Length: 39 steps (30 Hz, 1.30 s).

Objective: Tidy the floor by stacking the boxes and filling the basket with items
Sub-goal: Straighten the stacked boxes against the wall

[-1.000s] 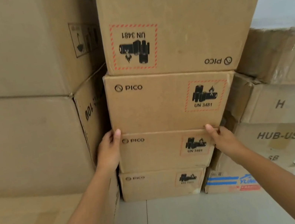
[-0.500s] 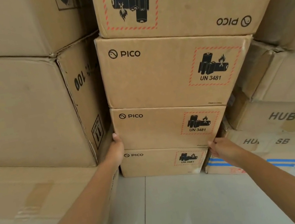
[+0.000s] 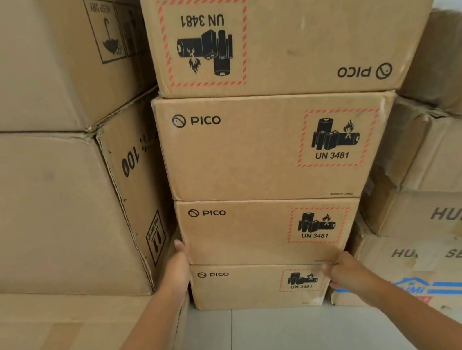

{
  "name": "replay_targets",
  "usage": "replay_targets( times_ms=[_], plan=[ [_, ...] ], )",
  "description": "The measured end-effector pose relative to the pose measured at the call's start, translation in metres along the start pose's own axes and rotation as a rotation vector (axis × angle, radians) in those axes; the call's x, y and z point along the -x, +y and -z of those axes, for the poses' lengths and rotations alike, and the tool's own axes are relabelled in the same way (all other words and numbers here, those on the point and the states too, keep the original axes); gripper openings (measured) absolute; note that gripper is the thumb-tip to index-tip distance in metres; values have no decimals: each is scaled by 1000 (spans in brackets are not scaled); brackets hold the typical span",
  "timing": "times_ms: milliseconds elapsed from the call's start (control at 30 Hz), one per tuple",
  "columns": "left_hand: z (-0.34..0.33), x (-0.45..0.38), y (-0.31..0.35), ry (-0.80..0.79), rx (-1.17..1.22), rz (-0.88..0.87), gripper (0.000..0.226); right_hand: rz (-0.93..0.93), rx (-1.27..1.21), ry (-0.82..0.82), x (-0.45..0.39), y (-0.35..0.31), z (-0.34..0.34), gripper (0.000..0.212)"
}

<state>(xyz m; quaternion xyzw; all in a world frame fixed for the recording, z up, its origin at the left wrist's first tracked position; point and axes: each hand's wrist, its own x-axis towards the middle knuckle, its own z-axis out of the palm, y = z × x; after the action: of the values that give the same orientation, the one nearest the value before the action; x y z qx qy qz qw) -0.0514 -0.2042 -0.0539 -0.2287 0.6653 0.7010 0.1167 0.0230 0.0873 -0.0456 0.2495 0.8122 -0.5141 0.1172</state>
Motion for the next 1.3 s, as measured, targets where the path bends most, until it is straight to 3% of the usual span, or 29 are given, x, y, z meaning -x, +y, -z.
replay_targets(
  times_ms=[133,267,333,433,533,600,733,867,1100,1300],
  plan=[
    [-7,23,4,-14,-9,-18,63,-55,-73,-100,8,-13,6,44],
    [-20,48,49,98,30,-49,68,-44,-136,-71,22,-53,28,22],
    [-26,69,83,138,79,-250,63,3,-153,35,34,-81,46,22],
    [-26,107,133,133,122,-598,50,247,-150,168,63,-132,78,23],
    [-17,133,173,76,111,-831,45,547,-314,289,96,-173,99,33],
    [-11,143,192,38,98,-921,45,617,-404,330,106,-186,100,35],
    [-12,146,203,45,29,-950,47,709,-394,499,104,-187,87,52],
    [-21,141,195,150,-132,-992,49,741,-387,546,103,-187,85,56],
    [-10,133,194,10,-24,-964,48,811,-207,690,100,-183,82,56],
    [-12,123,195,39,-49,-927,54,796,-99,588,111,-182,84,73]
  ],
)
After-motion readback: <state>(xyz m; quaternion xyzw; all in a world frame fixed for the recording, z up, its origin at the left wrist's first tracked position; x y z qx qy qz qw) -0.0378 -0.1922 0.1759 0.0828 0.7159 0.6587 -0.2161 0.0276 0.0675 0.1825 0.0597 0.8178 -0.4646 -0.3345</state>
